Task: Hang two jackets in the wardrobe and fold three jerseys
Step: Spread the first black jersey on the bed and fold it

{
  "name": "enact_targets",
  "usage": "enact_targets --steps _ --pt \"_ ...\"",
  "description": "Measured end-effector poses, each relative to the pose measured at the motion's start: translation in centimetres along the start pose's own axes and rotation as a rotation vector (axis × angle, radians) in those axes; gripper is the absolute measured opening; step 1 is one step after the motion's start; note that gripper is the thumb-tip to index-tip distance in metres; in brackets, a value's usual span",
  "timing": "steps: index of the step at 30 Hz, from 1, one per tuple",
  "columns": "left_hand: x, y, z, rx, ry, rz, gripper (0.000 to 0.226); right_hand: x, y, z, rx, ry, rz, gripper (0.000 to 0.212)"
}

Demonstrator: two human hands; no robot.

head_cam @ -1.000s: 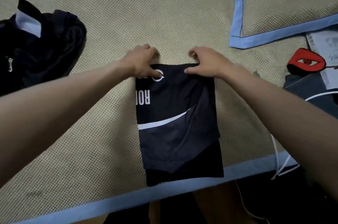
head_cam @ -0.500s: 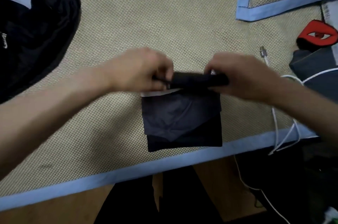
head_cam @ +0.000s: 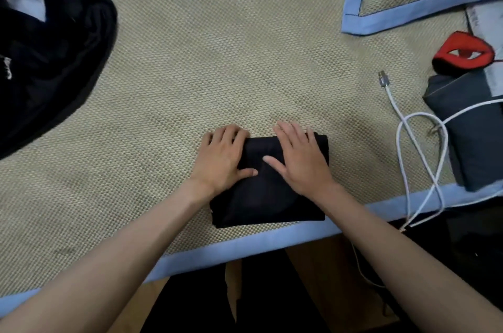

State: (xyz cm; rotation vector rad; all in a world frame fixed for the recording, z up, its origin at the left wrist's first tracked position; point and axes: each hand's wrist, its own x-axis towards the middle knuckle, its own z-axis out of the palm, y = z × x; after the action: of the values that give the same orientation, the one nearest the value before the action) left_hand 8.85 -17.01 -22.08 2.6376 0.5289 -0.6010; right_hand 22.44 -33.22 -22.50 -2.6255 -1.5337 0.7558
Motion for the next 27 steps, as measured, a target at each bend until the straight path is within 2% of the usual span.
enact_targets --steps 3,5,6,8,11,15,18,23,27 --pt "1.7 -1.8 -0.7 -0.249 -0.2 0.002 0.061 0.8 1.9 -0.9 -0.05 -0.045 0.044 0.066" --pt "1.4 -3.0 -1.5 -0.527 -0.28 -0.014 0.041 0.7 2.9 -2.9 0.07 -0.248 0.088 0.058" --pt "0.8 -3.4 -1.8 -0.689 -0.27 -0.034 0.034 0.6 3.2 -3.8 0.214 -0.367 0.114 0.051" --pt "-0.9 -3.4 -2.6 -1.008 -0.223 -0.119 0.027 -0.1 3.3 -5.2 0.479 -0.485 0.177 0.035" --pt "-4.8 -2.7 -3.7 -1.293 -0.084 -0.234 0.023 -0.3 1.9 -7.4 0.607 -0.466 0.168 0.029" --pt "-11.4 -3.3 -7.0 -1.37 0.163 -0.346 0.025 -0.2 -2.9 -12.3 0.609 -0.489 0.097 0.042" --pt "-18.1 -5.2 -11.1 -1.383 0.328 -0.39 0.027 -0.1 -9.7 -17.6 0.571 -0.507 -0.029 0.029" --pt "-31.9 -9.9 -18.5 -1.314 0.667 -0.473 0.027 -0.6 -25.3 -26.3 0.461 -0.478 -0.298 0.029" --pt "-44.6 -13.4 -22.2 -1.25 0.924 -0.582 0.031 -2.7 -38.9 -29.7 0.395 -0.459 -0.549 0.033"
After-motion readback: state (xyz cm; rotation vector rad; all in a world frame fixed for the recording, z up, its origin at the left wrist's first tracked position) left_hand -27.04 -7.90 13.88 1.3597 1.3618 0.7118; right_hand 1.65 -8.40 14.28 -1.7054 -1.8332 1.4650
